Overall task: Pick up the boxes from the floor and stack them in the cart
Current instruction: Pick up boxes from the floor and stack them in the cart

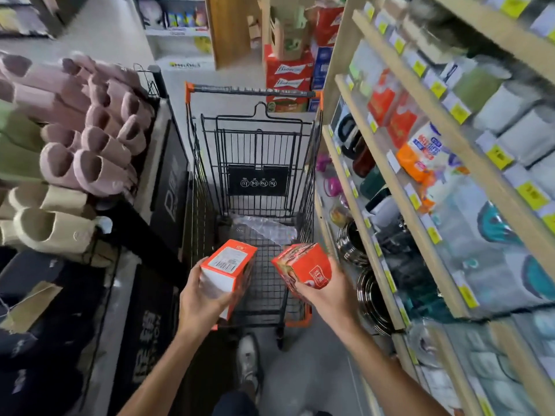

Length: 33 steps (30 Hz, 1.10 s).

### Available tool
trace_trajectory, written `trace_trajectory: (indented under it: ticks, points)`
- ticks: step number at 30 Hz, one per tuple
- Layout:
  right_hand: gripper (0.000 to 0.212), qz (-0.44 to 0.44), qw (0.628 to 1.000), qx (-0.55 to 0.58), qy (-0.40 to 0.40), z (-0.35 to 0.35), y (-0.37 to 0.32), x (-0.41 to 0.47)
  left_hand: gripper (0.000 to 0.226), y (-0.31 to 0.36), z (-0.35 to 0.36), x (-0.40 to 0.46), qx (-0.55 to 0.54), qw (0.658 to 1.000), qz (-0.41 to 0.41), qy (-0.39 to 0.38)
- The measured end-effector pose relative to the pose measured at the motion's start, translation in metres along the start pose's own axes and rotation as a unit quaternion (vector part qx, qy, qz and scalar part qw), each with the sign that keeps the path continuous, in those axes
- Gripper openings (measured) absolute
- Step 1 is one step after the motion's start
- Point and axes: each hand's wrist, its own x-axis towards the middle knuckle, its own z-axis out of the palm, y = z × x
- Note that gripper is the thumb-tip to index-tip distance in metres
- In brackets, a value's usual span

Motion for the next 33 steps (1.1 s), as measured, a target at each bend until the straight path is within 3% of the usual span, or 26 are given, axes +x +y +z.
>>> trace_trajectory:
  ticks: [4, 13, 22, 26, 33]
  points:
    - [0.087, 0.052, 0.998, 0.001, -0.017, 0.048, -0.003, 0.033, 0.101, -0.016, 0.002, 0.058, 0.016, 0.998, -0.038, -0.038]
    - [0.092, 0.166, 0.984, -0.038, -0.047, 0.144, 0.038, 0.083, 0.092, -0.055, 0.019, 0.143, 0.065, 0.99, -0.07, -0.109]
    - [0.091, 0.274, 0.951, -0.102, -0.1, 0.232, 0.105, 0.086, 0.087, -0.095, 0.038, 0.145, 0.069, 0.986, -0.095, -0.117]
    - [0.095, 0.353, 0.927, -0.099, -0.076, 0.258, 0.127, 0.08, 0.088, -0.109, 0.041, 0.141, 0.078, 0.984, -0.112, -0.116]
    - [0.098, 0.392, 0.913, -0.103, -0.049, 0.278, 0.141, 0.078, 0.1, -0.131, 0.043, 0.136, 0.108, 0.976, -0.132, -0.132]
